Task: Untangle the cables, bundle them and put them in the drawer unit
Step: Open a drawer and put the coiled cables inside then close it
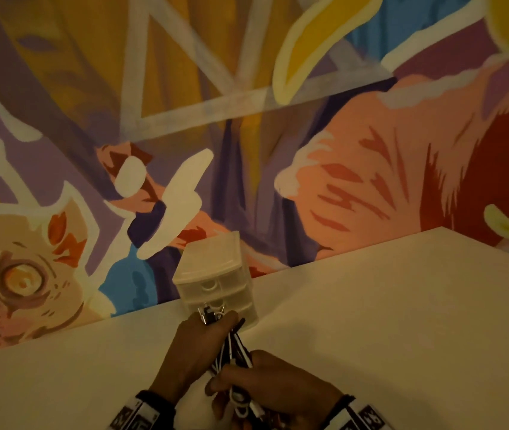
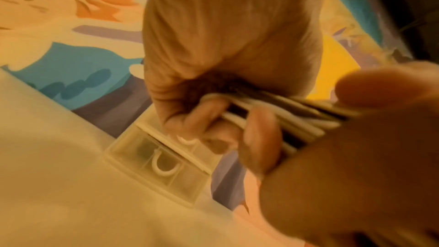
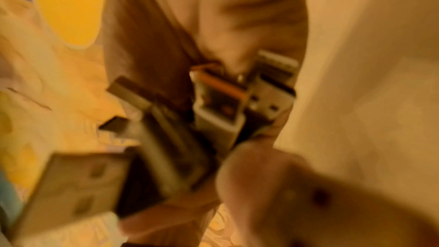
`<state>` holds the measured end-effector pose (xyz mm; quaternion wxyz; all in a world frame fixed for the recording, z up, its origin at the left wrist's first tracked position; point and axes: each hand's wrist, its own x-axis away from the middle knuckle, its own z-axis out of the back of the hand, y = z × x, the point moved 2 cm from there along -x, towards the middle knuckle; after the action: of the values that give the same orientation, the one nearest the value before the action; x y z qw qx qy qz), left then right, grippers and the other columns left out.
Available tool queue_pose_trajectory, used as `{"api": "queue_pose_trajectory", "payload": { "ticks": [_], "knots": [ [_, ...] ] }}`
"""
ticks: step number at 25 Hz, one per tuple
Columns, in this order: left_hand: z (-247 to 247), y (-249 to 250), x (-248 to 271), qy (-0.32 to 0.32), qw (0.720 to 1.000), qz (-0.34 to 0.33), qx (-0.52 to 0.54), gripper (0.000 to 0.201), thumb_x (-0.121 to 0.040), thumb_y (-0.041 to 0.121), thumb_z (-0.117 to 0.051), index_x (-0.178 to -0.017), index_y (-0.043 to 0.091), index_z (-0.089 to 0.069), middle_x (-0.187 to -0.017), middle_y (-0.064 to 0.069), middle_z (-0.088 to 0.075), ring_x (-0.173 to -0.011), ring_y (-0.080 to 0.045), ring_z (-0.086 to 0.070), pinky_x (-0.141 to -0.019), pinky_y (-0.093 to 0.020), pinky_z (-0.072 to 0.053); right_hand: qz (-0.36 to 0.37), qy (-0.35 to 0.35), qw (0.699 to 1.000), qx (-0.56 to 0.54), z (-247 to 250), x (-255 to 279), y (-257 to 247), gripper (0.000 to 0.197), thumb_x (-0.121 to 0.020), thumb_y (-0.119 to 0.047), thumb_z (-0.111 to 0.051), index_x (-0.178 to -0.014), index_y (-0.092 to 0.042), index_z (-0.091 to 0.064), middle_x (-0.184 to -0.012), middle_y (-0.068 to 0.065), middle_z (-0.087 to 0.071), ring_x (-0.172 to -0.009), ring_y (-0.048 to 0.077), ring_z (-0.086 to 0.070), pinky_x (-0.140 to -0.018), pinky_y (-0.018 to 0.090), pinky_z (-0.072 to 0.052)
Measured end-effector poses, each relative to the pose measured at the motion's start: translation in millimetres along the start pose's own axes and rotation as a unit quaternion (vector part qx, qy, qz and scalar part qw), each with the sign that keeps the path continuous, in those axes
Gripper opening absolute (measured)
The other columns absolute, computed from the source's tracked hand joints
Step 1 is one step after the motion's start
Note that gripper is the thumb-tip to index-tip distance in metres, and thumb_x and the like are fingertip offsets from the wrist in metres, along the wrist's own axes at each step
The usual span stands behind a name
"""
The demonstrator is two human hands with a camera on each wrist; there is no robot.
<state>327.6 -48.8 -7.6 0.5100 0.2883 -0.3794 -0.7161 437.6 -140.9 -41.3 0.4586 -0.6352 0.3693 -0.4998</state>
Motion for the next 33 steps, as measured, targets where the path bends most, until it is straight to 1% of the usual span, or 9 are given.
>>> {"api": "queue_pose_trajectory", "payload": {
  "ticks": [2,5,9,12,14,18,21,24,33],
  "knots": [
    [-13.4,0.4,-7.6,-0.029,0.999,0.015,-0.006,0.02,-0.096,0.034,-0.07,-0.094,0.015,-0.077,-0.087,-0.001,-0.079,-0.087,-0.022,-0.071,-0.079,-0.035,-0.051,0.005,0.018,0.999,0.037,5.1,2.9,-1.1,0.027,-0.091,-0.036,-0.067,-0.103,-0.015,-0.08,-0.095,-0.006,-0.076,-0.079,0.003,-0.067,-0.085,0.016,-0.05],
    [-24.4,2.2,-11.6,-0.072,0.995,0.034,-0.054,0.026,-0.098,0.036,-0.065,-0.095,0.013,-0.074,-0.091,-0.004,-0.077,-0.086,-0.025,-0.069,-0.076,-0.035,-0.047,-0.009,0.075,0.992,0.104,17.8,2.3,-0.7,0.029,-0.102,-0.039,-0.06,-0.123,-0.025,-0.075,-0.118,-0.009,-0.069,-0.084,-0.011,-0.055,-0.074,-0.001,-0.037],
    [-24.0,5.5,-8.6,-0.061,0.993,-0.019,-0.1,0.033,-0.099,0.032,-0.067,-0.077,0.009,-0.06,-0.076,-0.011,-0.067,-0.068,-0.016,-0.057,-0.069,-0.037,-0.044,0.0,0.062,0.992,0.107,14.1,-2.0,5.6,0.039,-0.085,-0.049,-0.069,-0.112,-0.022,-0.081,-0.11,-0.002,-0.078,-0.105,0.008,-0.07,-0.107,0.028,-0.049],
    [-18.4,7.3,-1.3,-0.001,0.997,-0.077,-0.026,0.038,-0.097,0.043,-0.074,-0.081,0.009,-0.071,-0.076,-0.005,-0.075,-0.064,-0.007,-0.064,-0.071,-0.042,-0.053,-0.004,0.021,0.997,-0.07,12.6,-0.4,12.1,0.017,-0.091,-0.024,-0.07,-0.094,-0.009,-0.077,-0.077,0.007,-0.067,-0.058,0.016,-0.063,-0.058,0.025,-0.055],
    [-13.3,12.0,3.8,-0.032,0.996,-0.069,0.04,0.035,-0.094,0.067,-0.066,-0.094,0.033,-0.076,-0.08,0.012,-0.079,-0.066,-0.003,-0.071,-0.063,-0.031,-0.054,0.012,0.017,0.988,-0.153,17.9,8.3,9.7,0.022,-0.098,-0.015,-0.064,-0.08,-0.009,-0.075,-0.069,0.007,-0.059,-0.049,0.016,-0.055,-0.047,0.023,-0.048],
    [5.4,-10.8,-9.7,0.016,0.988,-0.134,-0.075,0.062,-0.086,0.086,-0.055,-0.124,0.037,-0.058,-0.123,0.016,-0.068,-0.096,-0.011,-0.074,-0.079,-0.032,-0.061,0.101,0.06,0.926,-0.358,36.9,-0.4,15.4,0.026,-0.103,-0.017,-0.056,-0.077,-0.009,-0.058,-0.068,0.006,-0.051,-0.053,0.016,-0.051,-0.051,0.027,-0.049],
    [16.5,-30.8,-22.8,0.126,0.922,-0.233,-0.282,0.059,-0.096,0.059,-0.068,-0.144,0.03,-0.051,-0.151,0.004,-0.043,-0.123,-0.023,-0.059,-0.09,-0.043,-0.059,0.149,0.105,0.89,-0.417,52.4,-9.5,28.8,0.028,-0.103,-0.019,-0.054,-0.076,-0.01,-0.054,-0.07,0.007,-0.047,-0.057,0.017,-0.049,-0.061,0.031,-0.046],
    [14.0,-32.6,-28.2,0.157,0.859,-0.265,-0.409,0.07,-0.084,0.05,-0.076,-0.144,0.024,-0.055,-0.155,-0.008,-0.041,-0.134,-0.037,-0.048,-0.097,-0.05,-0.049,0.151,0.124,0.887,-0.419,57.0,-17.2,37.6,0.029,-0.103,-0.02,-0.054,-0.076,-0.012,-0.051,-0.075,0.008,-0.043,-0.059,0.017,-0.049,-0.065,0.033,-0.042],
    [-0.8,-16.1,-26.5,0.163,0.836,-0.229,-0.471,0.065,-0.079,0.057,-0.076,-0.134,0.023,-0.065,-0.146,-0.009,-0.057,-0.129,-0.035,-0.058,-0.101,-0.063,-0.045,0.145,0.111,0.888,-0.421,58.1,-24.9,43.1,0.026,-0.1,-0.018,-0.06,-0.075,-0.013,-0.051,-0.075,0.007,-0.04,-0.056,0.017,-0.047,-0.051,0.028,-0.05]
  ]
}}
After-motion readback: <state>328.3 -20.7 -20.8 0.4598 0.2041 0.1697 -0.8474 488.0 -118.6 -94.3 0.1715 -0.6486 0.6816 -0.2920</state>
